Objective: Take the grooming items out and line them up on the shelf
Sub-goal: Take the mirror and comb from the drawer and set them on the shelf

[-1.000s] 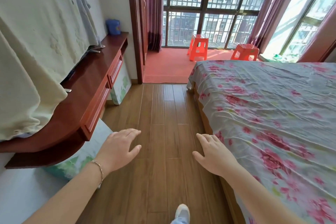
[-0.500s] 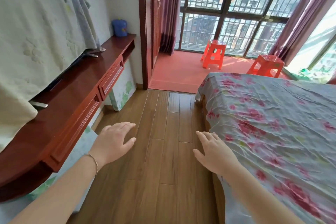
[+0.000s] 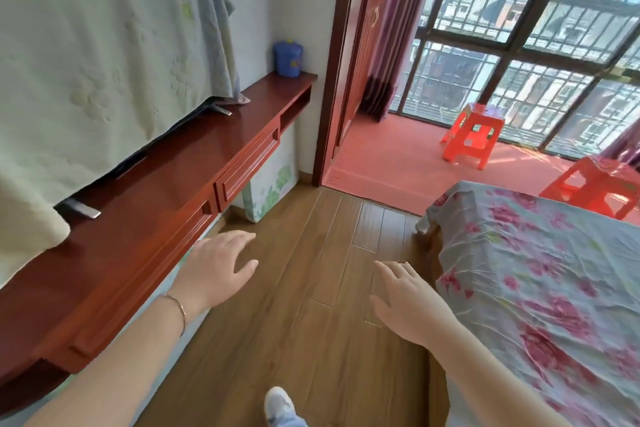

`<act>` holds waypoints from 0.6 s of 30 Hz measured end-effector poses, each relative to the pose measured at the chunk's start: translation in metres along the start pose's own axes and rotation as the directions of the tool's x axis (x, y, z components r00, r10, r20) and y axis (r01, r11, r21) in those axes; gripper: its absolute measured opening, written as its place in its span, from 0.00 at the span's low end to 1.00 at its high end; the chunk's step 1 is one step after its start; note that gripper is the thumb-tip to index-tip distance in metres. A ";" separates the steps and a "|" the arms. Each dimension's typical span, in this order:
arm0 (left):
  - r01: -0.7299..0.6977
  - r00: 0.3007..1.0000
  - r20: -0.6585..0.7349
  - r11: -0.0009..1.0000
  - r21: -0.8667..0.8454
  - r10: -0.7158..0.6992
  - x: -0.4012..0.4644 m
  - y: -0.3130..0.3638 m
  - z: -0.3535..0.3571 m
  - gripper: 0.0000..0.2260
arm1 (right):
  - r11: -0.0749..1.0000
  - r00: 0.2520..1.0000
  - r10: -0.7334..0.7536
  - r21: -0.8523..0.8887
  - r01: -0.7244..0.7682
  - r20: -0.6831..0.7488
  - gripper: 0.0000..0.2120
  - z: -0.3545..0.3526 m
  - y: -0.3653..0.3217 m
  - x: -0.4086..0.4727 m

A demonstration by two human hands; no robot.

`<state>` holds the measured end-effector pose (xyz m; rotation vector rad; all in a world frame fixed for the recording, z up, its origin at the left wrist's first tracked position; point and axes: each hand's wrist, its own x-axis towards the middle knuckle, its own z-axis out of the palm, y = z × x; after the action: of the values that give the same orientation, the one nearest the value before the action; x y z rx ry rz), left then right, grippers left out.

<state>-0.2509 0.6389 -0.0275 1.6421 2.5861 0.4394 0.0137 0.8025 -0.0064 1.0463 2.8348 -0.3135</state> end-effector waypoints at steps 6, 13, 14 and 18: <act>0.179 0.981 -0.070 0.984 -0.016 -0.179 0.065 -0.051 -0.004 0.31 | 0.972 0.975 -0.211 -0.091 0.216 0.068 0.29 -0.036 -0.023 0.144; 0.451 0.888 -0.115 0.892 0.018 -0.446 0.067 -0.131 -0.018 0.24 | 0.839 0.848 -0.502 -0.142 0.525 0.172 0.28 -0.042 -0.110 0.266; 0.487 0.868 -0.118 0.873 0.020 -0.482 0.061 -0.137 -0.019 0.23 | 0.805 0.817 -0.543 -0.157 0.572 0.194 0.28 -0.040 -0.124 0.277; 0.630 0.771 -0.142 0.776 0.030 -0.620 0.031 -0.151 -0.021 0.23 | 0.646 0.669 -0.697 -0.178 0.742 0.258 0.28 -0.030 -0.178 0.313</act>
<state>-0.4010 0.6028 -0.0432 0.6712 3.0486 0.3992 -0.3402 0.8745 -0.0014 -0.2212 2.8727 -0.0479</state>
